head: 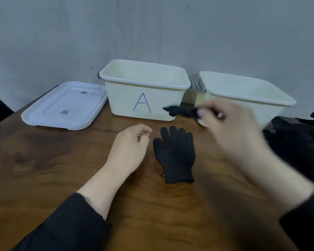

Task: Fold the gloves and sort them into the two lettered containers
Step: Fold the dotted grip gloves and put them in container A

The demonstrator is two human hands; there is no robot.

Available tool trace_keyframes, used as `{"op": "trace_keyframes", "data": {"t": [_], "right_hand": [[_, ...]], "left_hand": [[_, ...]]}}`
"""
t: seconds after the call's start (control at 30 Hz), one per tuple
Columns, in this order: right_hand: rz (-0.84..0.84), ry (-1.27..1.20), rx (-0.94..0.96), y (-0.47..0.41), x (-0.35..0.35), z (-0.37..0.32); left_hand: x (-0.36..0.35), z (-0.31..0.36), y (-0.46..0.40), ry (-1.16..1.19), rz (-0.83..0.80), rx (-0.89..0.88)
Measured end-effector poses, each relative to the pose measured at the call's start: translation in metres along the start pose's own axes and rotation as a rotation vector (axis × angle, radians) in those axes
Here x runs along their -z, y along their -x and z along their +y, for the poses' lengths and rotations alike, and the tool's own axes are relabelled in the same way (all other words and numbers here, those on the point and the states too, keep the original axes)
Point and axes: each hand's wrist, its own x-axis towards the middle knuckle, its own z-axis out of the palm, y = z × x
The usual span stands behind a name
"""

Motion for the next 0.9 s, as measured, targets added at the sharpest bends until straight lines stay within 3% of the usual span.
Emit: {"op": "trace_keyframes", "data": {"t": [0.17, 0.27, 0.43, 0.63, 0.77, 0.9], "right_hand": [[-0.35, 0.027, 0.062, 0.086, -0.059, 0.045], [-0.344, -0.056, 0.049, 0.083, -0.053, 0.051], [-0.4, 0.008, 0.057, 0.085, -0.059, 0.063], [-0.333, 0.032, 0.069, 0.083, -0.067, 0.062], [-0.328, 0.025, 0.071, 0.084, -0.068, 0.063], [-0.333, 0.025, 0.074, 0.085, -0.068, 0.062]], "left_hand": [[-0.004, 0.0, 0.0, -0.059, -0.072, -0.038], [-0.009, -0.006, 0.0, -0.135, -0.123, -0.069], [-0.016, -0.015, -0.001, -0.253, -0.201, -0.146], [-0.033, -0.012, -0.011, -0.23, -0.048, -0.145], [-0.049, -0.007, -0.028, -0.47, -0.004, -0.073], [-0.058, -0.007, -0.036, -0.481, 0.008, -0.047]]}}
